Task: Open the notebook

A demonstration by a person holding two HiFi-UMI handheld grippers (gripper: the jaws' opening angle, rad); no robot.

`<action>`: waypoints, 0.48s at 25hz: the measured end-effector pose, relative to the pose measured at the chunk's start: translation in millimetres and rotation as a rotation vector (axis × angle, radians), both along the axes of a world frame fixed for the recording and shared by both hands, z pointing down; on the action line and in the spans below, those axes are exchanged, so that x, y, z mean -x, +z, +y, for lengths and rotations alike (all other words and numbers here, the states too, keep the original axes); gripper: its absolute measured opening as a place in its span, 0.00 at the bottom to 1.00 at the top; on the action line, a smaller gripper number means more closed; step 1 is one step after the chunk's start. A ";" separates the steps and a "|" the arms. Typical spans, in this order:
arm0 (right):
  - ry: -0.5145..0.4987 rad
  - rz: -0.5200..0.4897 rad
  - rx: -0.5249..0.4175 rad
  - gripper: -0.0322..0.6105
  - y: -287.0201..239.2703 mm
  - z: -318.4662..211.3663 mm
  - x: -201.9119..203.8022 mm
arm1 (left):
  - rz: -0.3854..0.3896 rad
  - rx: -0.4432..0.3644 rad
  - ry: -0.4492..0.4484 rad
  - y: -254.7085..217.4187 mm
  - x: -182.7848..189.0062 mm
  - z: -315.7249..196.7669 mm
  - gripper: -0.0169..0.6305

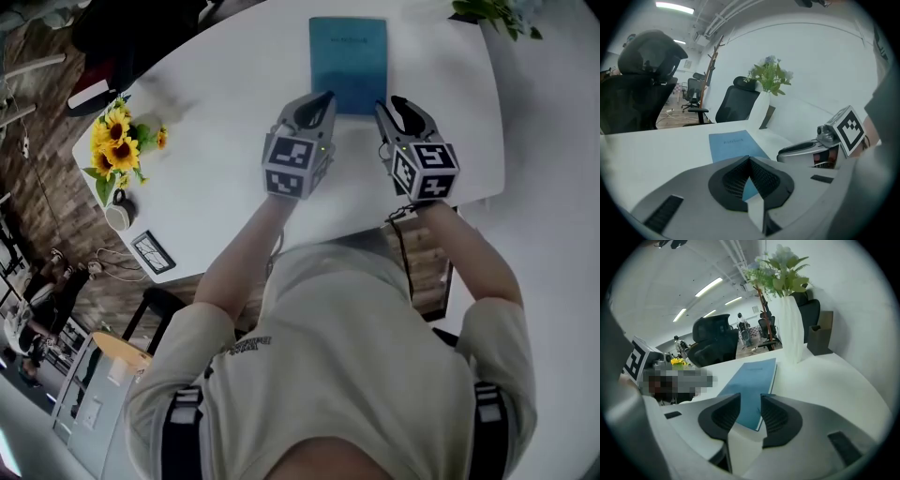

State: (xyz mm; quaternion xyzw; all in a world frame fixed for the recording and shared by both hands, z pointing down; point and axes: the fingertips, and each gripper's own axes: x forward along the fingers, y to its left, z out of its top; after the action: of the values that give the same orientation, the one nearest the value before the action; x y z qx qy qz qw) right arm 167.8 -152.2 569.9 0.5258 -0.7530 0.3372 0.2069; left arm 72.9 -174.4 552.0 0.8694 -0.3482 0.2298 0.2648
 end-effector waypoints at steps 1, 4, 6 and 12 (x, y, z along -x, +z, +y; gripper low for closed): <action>-0.006 0.005 0.010 0.26 6.8 -1.4 0.0 | -0.003 0.014 0.003 7.2 -0.6 -0.9 0.04; -0.014 0.005 0.051 0.26 24.5 -3.3 1.4 | -0.019 0.054 0.018 26.8 -2.1 -1.3 0.04; -0.004 0.001 0.075 0.26 32.5 -2.7 1.5 | -0.036 0.077 0.025 36.8 -2.1 0.4 0.04; 0.045 -0.025 0.114 0.27 44.2 -2.9 -0.5 | -0.058 0.113 0.027 55.4 2.3 1.9 0.04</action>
State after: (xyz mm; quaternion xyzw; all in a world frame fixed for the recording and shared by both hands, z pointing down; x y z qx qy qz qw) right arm 168.3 -155.1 614.1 0.5257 -0.7232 0.3906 0.2194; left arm 70.6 -172.5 607.4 0.8506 -0.3305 0.2776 0.3002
